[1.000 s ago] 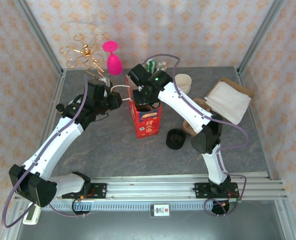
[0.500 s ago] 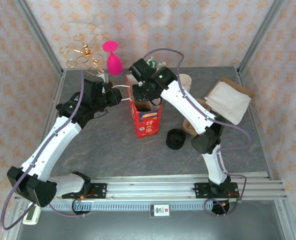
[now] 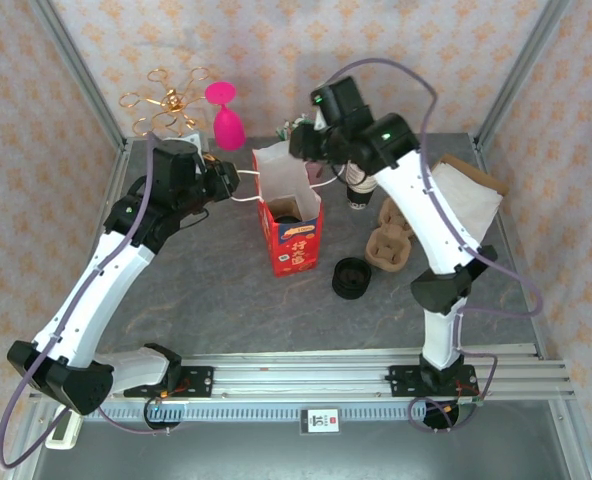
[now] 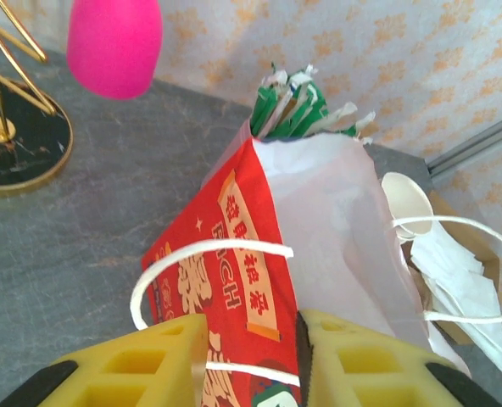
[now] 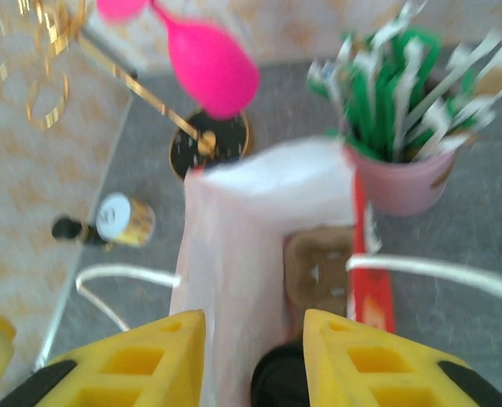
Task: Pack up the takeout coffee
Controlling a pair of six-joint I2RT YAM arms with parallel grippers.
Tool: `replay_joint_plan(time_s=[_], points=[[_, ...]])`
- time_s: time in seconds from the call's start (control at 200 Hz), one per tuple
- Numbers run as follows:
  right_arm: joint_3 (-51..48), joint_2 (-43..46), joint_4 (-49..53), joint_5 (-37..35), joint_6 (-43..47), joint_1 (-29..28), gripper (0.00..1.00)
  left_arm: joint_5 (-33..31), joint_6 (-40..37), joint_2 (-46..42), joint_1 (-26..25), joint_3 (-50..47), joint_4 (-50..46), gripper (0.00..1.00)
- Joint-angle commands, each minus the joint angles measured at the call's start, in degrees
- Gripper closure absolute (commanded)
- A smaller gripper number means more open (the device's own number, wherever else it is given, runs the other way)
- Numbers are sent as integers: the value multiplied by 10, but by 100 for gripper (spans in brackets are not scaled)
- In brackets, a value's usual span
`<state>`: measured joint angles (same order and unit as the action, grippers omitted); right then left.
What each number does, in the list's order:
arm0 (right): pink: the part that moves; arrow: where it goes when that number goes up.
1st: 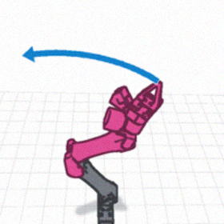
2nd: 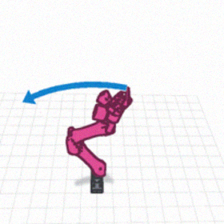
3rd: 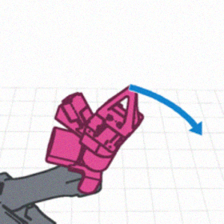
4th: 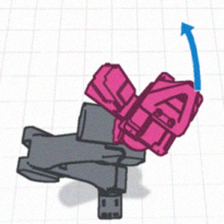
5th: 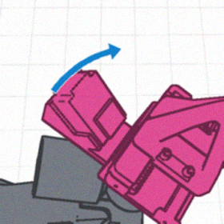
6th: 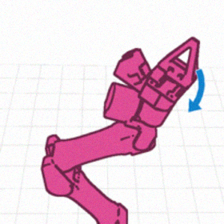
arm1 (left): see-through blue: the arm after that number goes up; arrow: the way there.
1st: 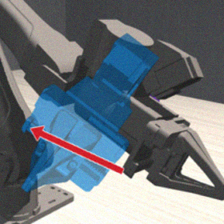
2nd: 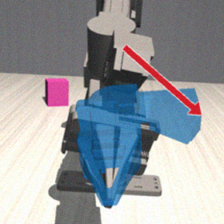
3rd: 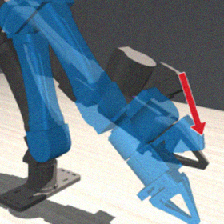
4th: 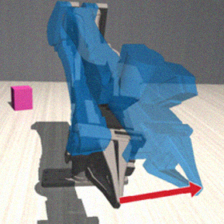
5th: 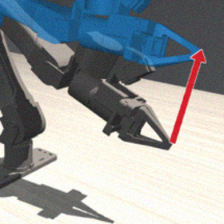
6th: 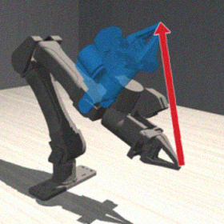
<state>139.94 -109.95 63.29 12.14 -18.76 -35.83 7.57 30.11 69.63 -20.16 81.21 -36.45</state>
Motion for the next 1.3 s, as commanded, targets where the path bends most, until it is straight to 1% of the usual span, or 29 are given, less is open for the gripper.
replay_joint_plan(time_s=[0.0,0.15,0.21,0.28,0.385,0.465,0.551,0.626,0.776,0.851,0.946,1.046,1.116,1.166,1.256,1.296], points=[[-12,10,-66,47,-7,48,62,-41,-20,-21,10,16,-16,64],[-37,-9,-98,84,-14,110,60,-45,-14,-38,28,-2,-3,63],[-44,-18,-105,94,-13,127,59,-52,-15,-42,31,-11,-2,63],[-49,-30,-112,92,-15,147,55,-69,-12,-46,36,-22,-3,63],[-47,-55,-119,104,-29,169,55,-68,-5,-54,41,-45,7,62],[-46,-73,-132,119,-33,170,54,-71,-2,-59,44,-55,13,62],[-29,-101,-131,103,-36,170,54,-81,2,-62,45,-63,13,62],[-8,-126,-125,93,-38,174,54,-77,7,-68,46,-74,21,62],[-8,-155,-148,104,-39,175,55,-73,14,-72,47,-84,19,62],[5,-169,-148,104,-33,175,59,-72,15,-74,47,-87,18,62],[11,-177,-156,78,-29,176,60,-73,17,-72,47,-87,21,62],[8,-185,-165,100,-31,176,62,-76,19,-71,47,-87,21,62],[8,-192,-166,100,-29,177,62,-85,20,-70,47,-88,22,62],[11,-196,-166,102,-28,177,66,-86,23,-70,47,-90,24,62],[11,-199,-168,111,-29,177,67,-86,25,-70,47,-90,27,62],[9,-198,-168,112,-28,177,70,-85,24,-70,47,-90,28,62]])
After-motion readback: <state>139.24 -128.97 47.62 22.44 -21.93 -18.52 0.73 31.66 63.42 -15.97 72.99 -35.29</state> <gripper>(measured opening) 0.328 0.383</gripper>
